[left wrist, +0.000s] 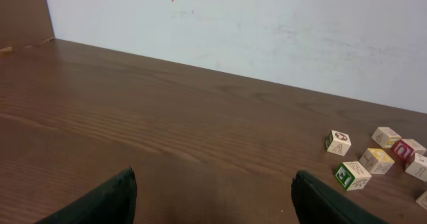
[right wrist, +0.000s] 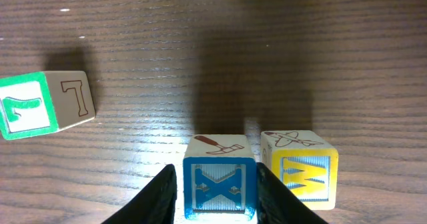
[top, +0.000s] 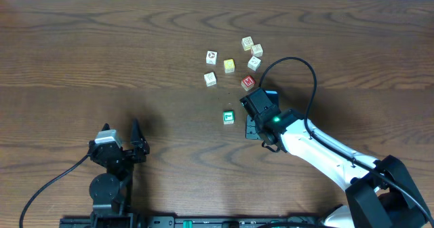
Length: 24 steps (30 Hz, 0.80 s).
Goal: Lift 4 blocks
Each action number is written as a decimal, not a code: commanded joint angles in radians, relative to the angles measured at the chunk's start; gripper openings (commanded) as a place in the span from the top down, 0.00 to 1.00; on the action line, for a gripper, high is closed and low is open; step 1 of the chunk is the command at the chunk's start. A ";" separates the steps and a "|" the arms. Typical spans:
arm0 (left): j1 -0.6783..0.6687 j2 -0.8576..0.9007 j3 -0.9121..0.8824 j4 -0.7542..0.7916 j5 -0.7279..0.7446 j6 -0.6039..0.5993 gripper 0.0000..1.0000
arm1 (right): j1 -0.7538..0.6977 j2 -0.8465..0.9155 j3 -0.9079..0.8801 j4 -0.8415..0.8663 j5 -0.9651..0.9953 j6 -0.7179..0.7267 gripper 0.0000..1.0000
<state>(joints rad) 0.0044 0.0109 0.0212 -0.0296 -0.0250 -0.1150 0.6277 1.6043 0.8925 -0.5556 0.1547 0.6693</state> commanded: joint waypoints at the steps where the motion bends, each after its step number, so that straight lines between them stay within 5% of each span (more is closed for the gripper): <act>1: -0.003 -0.006 -0.016 -0.044 -0.010 -0.002 0.25 | 0.021 0.003 -0.004 0.002 0.013 0.003 0.65; 24: -0.003 -0.006 -0.016 -0.044 -0.010 -0.002 0.25 | 0.021 0.006 -0.048 0.037 0.012 0.004 0.63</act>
<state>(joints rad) 0.0044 0.0109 0.0212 -0.0296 -0.0250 -0.1150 0.6277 1.6043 0.8745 -0.5301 0.1543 0.6697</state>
